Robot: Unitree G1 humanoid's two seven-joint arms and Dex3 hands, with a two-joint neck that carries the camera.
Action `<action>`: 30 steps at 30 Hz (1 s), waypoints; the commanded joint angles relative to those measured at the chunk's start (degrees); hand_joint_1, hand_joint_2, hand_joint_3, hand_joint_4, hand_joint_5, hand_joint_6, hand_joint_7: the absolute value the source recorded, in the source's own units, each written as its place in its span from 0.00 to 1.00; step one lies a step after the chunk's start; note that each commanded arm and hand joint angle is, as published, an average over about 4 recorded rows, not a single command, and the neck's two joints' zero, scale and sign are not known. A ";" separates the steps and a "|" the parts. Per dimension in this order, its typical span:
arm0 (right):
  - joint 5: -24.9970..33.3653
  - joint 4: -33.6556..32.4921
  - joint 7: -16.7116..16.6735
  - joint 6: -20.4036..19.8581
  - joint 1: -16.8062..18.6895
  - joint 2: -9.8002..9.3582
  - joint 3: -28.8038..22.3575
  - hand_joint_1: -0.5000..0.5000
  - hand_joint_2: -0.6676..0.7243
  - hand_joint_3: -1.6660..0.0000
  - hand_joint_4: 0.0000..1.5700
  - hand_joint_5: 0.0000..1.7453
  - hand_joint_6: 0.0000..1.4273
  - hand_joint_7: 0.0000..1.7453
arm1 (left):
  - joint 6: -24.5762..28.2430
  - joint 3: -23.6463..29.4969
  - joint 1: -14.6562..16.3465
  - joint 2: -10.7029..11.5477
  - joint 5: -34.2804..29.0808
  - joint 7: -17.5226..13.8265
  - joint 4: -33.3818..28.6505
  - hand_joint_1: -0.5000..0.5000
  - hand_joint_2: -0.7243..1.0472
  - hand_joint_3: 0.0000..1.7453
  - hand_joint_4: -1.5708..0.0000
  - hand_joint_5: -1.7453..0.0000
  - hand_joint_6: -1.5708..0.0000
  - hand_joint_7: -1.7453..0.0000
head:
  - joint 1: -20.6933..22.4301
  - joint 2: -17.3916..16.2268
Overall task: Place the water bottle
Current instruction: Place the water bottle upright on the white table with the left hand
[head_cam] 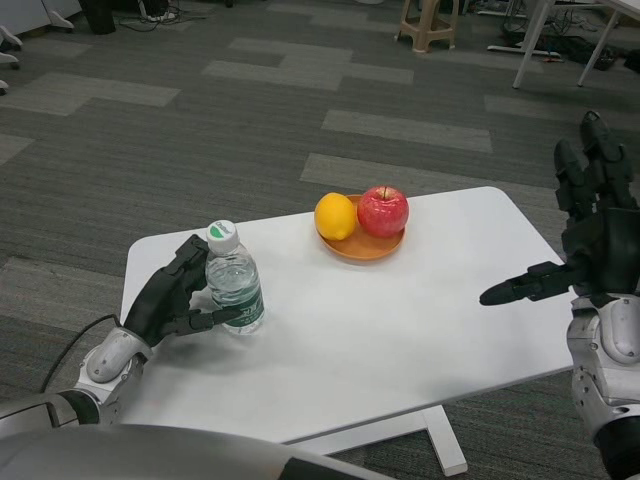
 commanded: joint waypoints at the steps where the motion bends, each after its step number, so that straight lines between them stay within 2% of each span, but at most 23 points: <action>1: 0.43 -0.17 -0.28 -0.44 0.62 0.10 -0.04 0.01 0.68 1.00 0.00 0.00 0.00 0.04 | 2.98 -1.14 2.58 0.29 1.16 -1.08 1.41 0.11 1.00 0.10 0.86 0.00 0.77 0.27 | 0.04 -0.12; 4: 0.43 -0.12 -0.28 -0.44 0.64 0.12 -0.04 0.00 0.68 1.00 0.00 0.00 0.00 0.04 | 3.04 -1.12 2.62 0.29 1.20 -1.08 1.35 0.01 1.00 0.10 0.94 0.00 0.88 0.34 | 0.07 -0.09; 7: 0.43 -0.12 -0.28 -0.44 0.64 0.17 0.01 0.00 0.68 1.00 0.00 0.00 0.00 0.04 | 3.04 -1.08 2.69 0.33 1.20 -1.08 1.35 0.00 0.94 0.07 0.98 0.00 0.96 0.40 | 0.11 -0.14; 9: 0.43 -0.12 -0.28 -0.44 0.64 0.21 0.05 0.00 0.68 1.00 0.00 0.00 0.00 0.04 | 3.04 -1.03 2.69 0.40 1.18 -1.08 1.35 0.00 0.89 0.05 1.00 0.00 1.00 0.49 | 0.15 -0.19; 11: 0.43 -0.12 -0.28 -0.44 0.64 0.21 0.05 0.00 0.68 1.00 0.00 0.00 0.00 0.04 | 3.04 -1.01 2.69 0.44 1.09 -1.08 1.35 0.00 0.84 0.03 1.00 0.00 1.00 0.57 | 0.15 -0.19; 13: 0.43 -0.15 -0.28 -0.44 0.64 0.21 0.05 0.00 0.68 1.00 0.00 0.00 0.00 0.04 | 3.04 -0.99 2.69 0.46 0.54 -1.15 1.35 0.00 0.74 0.01 1.00 0.01 1.00 0.62 | 0.22 -0.20; 15: 0.43 -0.17 -0.28 -0.44 0.64 0.21 0.05 0.00 0.68 1.00 0.00 0.00 0.00 0.04 | 3.07 -0.95 2.71 0.46 -0.16 -1.32 1.35 0.00 0.59 0.01 1.00 0.07 1.00 0.66 | 0.30 -0.24; 17: 0.43 -0.15 -0.28 -0.44 0.64 0.21 0.05 0.00 0.68 1.00 0.00 0.00 0.00 0.04 | 3.11 -0.84 2.76 0.46 -0.42 -1.48 1.35 0.00 0.41 0.00 1.00 0.18 1.00 0.69 | 0.33 -0.37; 19: 0.43 -0.08 -0.28 -0.44 0.64 0.21 0.10 0.00 0.68 1.00 0.00 0.00 0.00 0.04 | 3.13 -0.73 2.78 0.46 -0.55 -1.56 1.21 0.00 0.30 0.01 1.00 0.26 1.00 0.72 | 0.38 -0.57; 20: 0.43 -0.04 -0.28 -0.44 0.64 0.19 0.14 0.00 0.68 1.00 0.00 0.00 0.00 0.04 | 3.13 -0.59 2.80 0.46 -0.60 -1.63 1.08 0.00 0.28 0.03 1.00 0.29 1.00 0.74 | 0.41 -0.65; 26: 0.43 0.23 -0.28 -0.40 0.64 0.12 0.36 0.00 0.68 1.00 0.00 0.00 0.00 0.04 | 3.62 -0.07 2.82 0.51 -0.60 -1.92 0.07 0.00 0.11 0.05 1.00 0.29 1.00 0.79 | 0.41 -0.99; 30: 0.48 0.36 -0.28 -0.44 0.64 0.12 0.45 0.00 0.68 1.00 0.00 0.00 0.00 0.04 | 4.10 1.03 2.87 0.55 -0.38 -1.96 -1.20 0.00 0.10 0.05 1.00 0.29 1.00 0.80 | 0.44 -1.16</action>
